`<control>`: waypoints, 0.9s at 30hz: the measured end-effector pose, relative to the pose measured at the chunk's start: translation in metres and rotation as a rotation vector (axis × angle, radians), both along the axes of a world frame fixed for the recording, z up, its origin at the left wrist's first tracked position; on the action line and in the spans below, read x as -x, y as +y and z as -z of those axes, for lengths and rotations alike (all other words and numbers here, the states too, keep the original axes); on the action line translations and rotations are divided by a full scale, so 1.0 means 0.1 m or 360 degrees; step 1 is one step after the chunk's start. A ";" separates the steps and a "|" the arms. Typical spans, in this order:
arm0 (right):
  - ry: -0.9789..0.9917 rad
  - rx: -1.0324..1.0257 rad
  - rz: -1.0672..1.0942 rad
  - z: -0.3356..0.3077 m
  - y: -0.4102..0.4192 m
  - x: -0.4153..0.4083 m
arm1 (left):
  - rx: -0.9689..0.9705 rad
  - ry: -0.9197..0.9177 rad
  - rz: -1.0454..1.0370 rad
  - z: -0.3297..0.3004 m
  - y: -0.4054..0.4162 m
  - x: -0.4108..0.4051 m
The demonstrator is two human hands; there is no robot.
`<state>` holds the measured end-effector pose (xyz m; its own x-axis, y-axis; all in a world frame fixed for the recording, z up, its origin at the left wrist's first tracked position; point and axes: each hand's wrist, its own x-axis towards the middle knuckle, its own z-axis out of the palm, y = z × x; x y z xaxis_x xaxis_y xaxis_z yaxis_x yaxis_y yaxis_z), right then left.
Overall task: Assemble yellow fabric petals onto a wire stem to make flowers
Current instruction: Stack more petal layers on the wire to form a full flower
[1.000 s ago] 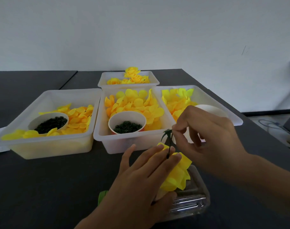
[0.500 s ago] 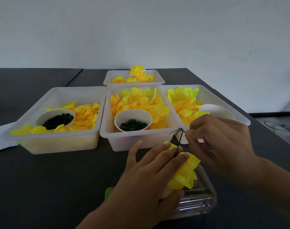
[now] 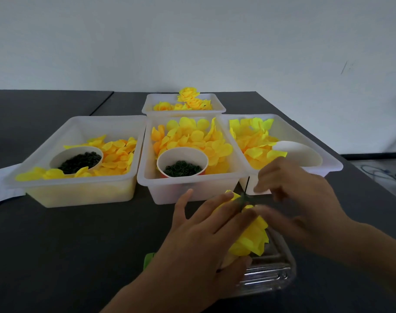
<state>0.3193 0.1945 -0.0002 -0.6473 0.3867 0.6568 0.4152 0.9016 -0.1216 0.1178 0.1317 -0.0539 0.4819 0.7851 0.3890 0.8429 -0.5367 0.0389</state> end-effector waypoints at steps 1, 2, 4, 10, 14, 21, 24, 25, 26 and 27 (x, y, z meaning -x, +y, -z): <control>0.0173 0.0265 0.0012 -0.01 -0.01 0.03 | 0.0005 0.0021 -0.0004 0.00 0.00 0.00; 0.0313 0.0537 0.0001 -0.04 -0.01 0.07 | 0.0012 0.0038 -0.0006 0.00 0.00 0.00; 0.0347 0.0921 -0.0031 -0.09 0.04 0.15 | 0.0035 0.0052 -0.0008 -0.01 0.00 0.01; 0.0100 0.1193 0.0039 -0.12 0.08 0.20 | 0.0011 0.0080 -0.0027 -0.03 0.00 0.01; 0.0109 0.1275 0.0046 -0.12 0.07 0.21 | -0.0024 0.0152 -0.0015 -0.04 -0.02 0.03; 0.0065 0.1306 0.0100 -0.15 0.04 0.23 | -0.0164 0.0366 0.0050 -0.02 0.01 0.21; 0.0066 0.1318 0.0113 -0.12 0.03 0.25 | -0.0213 -0.0083 0.0191 -0.04 0.01 0.34; 0.0061 0.1308 0.0121 -0.11 0.03 0.25 | -0.0164 -0.0364 0.0235 -0.05 0.00 0.39; 0.0050 0.1295 0.0129 -0.11 0.02 0.25 | -0.0042 -0.0680 0.0284 -0.07 0.00 0.43; 0.0035 0.1284 0.0137 -0.10 0.02 0.25 | 0.0097 -0.0994 0.0320 -0.08 0.00 0.48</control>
